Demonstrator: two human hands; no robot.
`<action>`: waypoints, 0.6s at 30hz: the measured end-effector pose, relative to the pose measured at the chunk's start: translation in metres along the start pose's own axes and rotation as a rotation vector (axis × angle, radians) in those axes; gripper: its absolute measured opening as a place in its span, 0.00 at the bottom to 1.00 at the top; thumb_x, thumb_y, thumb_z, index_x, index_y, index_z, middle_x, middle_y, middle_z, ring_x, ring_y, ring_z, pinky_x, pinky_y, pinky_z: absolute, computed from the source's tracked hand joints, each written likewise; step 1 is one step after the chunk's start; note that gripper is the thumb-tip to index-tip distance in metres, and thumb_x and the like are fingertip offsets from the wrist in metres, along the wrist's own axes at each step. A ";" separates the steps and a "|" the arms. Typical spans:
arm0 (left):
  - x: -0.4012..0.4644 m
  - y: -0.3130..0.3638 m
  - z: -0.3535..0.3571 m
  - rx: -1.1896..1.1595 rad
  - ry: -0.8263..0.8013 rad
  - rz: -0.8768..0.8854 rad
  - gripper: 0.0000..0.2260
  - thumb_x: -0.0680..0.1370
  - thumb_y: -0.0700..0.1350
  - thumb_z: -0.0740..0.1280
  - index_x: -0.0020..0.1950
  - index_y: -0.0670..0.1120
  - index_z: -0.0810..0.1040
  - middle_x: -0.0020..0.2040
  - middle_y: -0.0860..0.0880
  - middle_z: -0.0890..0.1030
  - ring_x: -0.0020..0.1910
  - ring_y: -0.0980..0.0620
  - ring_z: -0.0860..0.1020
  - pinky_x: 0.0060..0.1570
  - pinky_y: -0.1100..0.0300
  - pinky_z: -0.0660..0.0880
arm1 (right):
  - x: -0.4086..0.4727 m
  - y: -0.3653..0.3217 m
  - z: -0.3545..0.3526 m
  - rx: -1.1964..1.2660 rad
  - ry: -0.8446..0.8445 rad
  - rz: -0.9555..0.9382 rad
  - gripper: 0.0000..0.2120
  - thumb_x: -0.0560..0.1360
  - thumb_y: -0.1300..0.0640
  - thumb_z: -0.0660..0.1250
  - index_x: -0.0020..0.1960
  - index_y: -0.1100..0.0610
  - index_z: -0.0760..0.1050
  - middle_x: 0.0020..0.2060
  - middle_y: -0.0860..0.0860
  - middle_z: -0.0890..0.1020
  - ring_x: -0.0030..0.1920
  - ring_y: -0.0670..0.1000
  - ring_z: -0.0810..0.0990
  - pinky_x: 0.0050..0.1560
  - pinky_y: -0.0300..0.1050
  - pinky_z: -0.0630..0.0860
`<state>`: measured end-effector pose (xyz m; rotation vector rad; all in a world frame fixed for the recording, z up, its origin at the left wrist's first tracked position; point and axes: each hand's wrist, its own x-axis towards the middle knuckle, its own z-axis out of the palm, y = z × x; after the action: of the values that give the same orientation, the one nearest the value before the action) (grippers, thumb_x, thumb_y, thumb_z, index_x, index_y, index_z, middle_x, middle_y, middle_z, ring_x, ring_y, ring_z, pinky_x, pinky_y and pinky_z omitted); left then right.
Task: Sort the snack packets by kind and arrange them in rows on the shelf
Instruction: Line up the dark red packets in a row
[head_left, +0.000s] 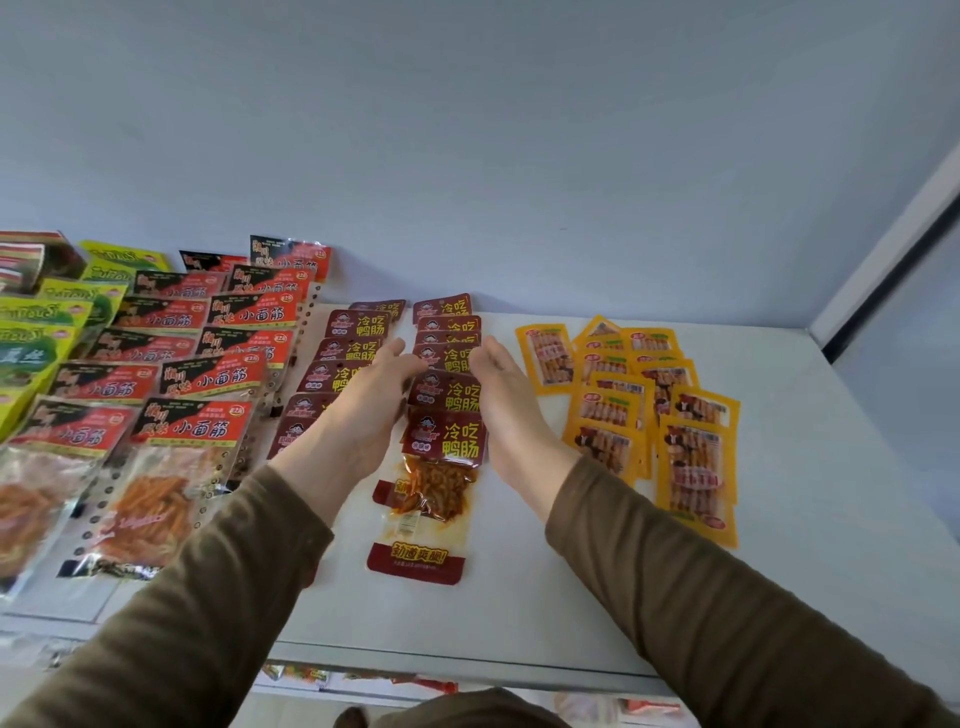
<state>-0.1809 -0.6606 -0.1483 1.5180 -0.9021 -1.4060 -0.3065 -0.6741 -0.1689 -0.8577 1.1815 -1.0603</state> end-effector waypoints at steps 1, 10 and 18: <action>-0.002 -0.001 -0.003 0.012 0.011 0.012 0.26 0.84 0.45 0.60 0.82 0.51 0.59 0.77 0.46 0.69 0.72 0.51 0.68 0.67 0.54 0.66 | -0.001 -0.002 -0.002 0.018 -0.001 0.001 0.23 0.86 0.48 0.55 0.79 0.46 0.58 0.66 0.48 0.75 0.59 0.51 0.80 0.58 0.56 0.81; -0.028 -0.020 -0.012 -0.042 -0.039 -0.010 0.26 0.85 0.46 0.60 0.82 0.55 0.58 0.79 0.49 0.67 0.76 0.48 0.67 0.78 0.47 0.61 | -0.030 0.023 -0.006 0.080 0.010 -0.020 0.23 0.85 0.48 0.55 0.79 0.44 0.59 0.63 0.38 0.76 0.62 0.41 0.76 0.59 0.42 0.75; -0.034 -0.018 -0.022 -0.024 -0.064 -0.010 0.26 0.85 0.47 0.58 0.83 0.54 0.56 0.79 0.49 0.66 0.76 0.50 0.66 0.76 0.51 0.60 | -0.039 0.026 0.002 0.144 -0.008 -0.008 0.26 0.84 0.45 0.57 0.80 0.40 0.54 0.75 0.44 0.68 0.72 0.48 0.71 0.70 0.55 0.72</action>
<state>-0.1636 -0.6197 -0.1525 1.4691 -0.9145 -1.4751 -0.3017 -0.6291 -0.1812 -0.7544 1.0819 -1.1323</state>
